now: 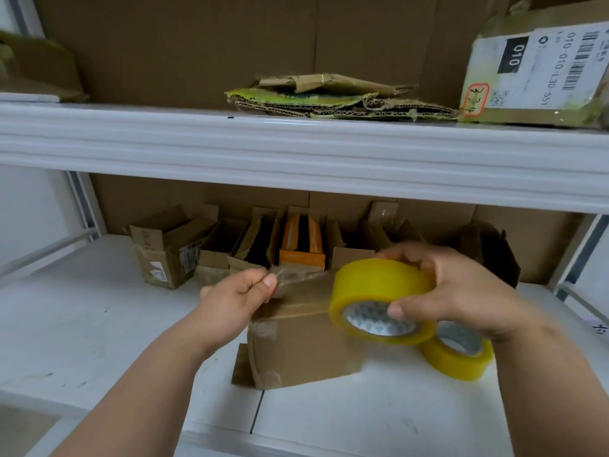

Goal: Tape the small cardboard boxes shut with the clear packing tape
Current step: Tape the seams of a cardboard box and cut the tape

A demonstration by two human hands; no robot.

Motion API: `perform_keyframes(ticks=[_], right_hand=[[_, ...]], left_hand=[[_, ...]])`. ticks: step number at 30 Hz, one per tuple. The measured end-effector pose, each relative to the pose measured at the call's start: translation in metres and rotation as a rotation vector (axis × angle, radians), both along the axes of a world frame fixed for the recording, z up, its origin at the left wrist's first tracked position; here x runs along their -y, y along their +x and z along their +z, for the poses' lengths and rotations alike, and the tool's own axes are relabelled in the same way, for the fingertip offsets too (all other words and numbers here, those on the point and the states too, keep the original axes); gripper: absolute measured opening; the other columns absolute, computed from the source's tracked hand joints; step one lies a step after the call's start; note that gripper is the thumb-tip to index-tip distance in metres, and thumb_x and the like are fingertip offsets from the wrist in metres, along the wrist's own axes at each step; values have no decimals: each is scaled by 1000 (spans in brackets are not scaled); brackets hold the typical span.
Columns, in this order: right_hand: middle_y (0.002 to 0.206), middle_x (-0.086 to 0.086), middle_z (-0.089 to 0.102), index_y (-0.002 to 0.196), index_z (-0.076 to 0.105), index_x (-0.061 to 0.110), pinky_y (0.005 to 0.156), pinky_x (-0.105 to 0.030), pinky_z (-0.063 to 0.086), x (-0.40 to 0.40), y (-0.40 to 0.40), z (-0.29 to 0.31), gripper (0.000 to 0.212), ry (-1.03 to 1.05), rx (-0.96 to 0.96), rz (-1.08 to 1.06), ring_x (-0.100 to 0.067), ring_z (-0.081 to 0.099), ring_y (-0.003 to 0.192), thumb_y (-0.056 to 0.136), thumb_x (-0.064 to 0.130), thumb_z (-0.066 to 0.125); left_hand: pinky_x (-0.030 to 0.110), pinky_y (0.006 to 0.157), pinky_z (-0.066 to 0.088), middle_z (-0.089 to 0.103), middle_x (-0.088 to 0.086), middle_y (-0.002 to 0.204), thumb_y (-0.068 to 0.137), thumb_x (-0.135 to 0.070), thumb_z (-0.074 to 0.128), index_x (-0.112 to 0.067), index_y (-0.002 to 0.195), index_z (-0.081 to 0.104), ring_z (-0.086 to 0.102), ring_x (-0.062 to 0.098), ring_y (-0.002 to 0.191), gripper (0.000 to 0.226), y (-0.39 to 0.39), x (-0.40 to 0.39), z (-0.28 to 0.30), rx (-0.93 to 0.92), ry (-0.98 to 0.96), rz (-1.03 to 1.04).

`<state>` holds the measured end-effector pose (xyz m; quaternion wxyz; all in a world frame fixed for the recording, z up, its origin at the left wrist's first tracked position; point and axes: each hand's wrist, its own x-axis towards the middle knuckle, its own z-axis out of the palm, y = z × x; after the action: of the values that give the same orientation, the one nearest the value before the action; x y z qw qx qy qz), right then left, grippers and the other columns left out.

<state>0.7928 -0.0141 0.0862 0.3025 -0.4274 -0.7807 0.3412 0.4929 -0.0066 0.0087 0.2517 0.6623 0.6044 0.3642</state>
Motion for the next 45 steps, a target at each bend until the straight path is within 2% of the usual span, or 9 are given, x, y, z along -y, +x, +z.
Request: perform_keyframes(ticks=[8, 13, 18, 22, 31, 34, 36, 40, 45], right_hand=[[83, 20, 73, 88, 72, 37, 69, -20, 50, -27, -1, 10, 48, 188, -6, -191, 6, 66, 78, 43, 49, 83], [97, 4, 77, 97, 75, 43, 91, -45, 57, -49, 2, 2, 82, 82, -156, -96, -15, 73, 94, 21, 70, 89], [112, -13, 73, 119, 67, 19, 93, -47, 55, -62, 17, -3, 104, -146, -251, 144, -31, 69, 106, 25, 54, 97], [101, -19, 74, 100, 74, 11, 83, -44, 56, -67, 21, -11, 90, -154, -210, 155, -36, 71, 95, 25, 56, 95], [66, -8, 70, 74, 79, 16, 54, -26, 54, -78, 7, -28, 64, -270, -682, 240, -18, 66, 56, 27, 56, 94], [88, -15, 74, 99, 75, 8, 71, -39, 58, -86, 18, -15, 86, -272, -634, 213, -27, 72, 79, 28, 52, 94], [100, -23, 72, 109, 68, 0, 77, -44, 59, -89, 29, -7, 93, -227, -554, 200, -36, 71, 89, 35, 48, 95], [90, -12, 74, 89, 77, 20, 71, -40, 57, -94, 45, -3, 70, -73, -287, 18, -30, 71, 82, 31, 57, 93], [90, -3, 73, 88, 75, 24, 82, -41, 55, -101, 37, -13, 12, 24, 60, -186, -24, 69, 87, 78, 23, 81]], left_hand=[[53, 112, 28, 70, -31, 97, 96, -56, 31, -50, 89, 57, 55, -1, 111, 28, 6, 7, -6, 54, 16, 14], [52, 111, 30, 68, -35, 97, 96, -59, 31, -38, 100, 66, 51, 4, 115, 40, 8, 4, -8, 126, 4, 66], [33, 99, 31, 74, -22, 95, 104, -43, 34, -28, 117, 60, 52, -5, 109, 33, 12, -5, -5, 285, 0, 125], [30, 101, 25, 69, -33, 86, 105, -40, 32, -15, 121, 64, 48, -8, 104, 44, 15, -9, 0, 322, -15, 146], [19, 85, 33, 75, -18, 92, 105, -40, 33, -22, 105, 58, 54, -3, 106, 30, 16, -1, -4, 259, 10, 174], [33, 96, 35, 74, -21, 93, 104, -45, 33, -32, 103, 58, 54, 3, 113, 28, 16, -1, -7, 182, 30, 174], [28, 93, 37, 75, -18, 92, 104, -43, 34, -32, 103, 58, 55, 0, 110, 27, 17, 0, -7, 230, 54, 198], [23, 75, 39, 76, -11, 90, 104, -41, 35, -25, 104, 59, 58, -11, 92, 29, 25, 1, -5, 308, 68, 239], [15, 79, 37, 77, -6, 90, 105, -34, 36, -9, 102, 59, 60, -13, 90, 34, 28, 3, -6, 384, 98, 230]])
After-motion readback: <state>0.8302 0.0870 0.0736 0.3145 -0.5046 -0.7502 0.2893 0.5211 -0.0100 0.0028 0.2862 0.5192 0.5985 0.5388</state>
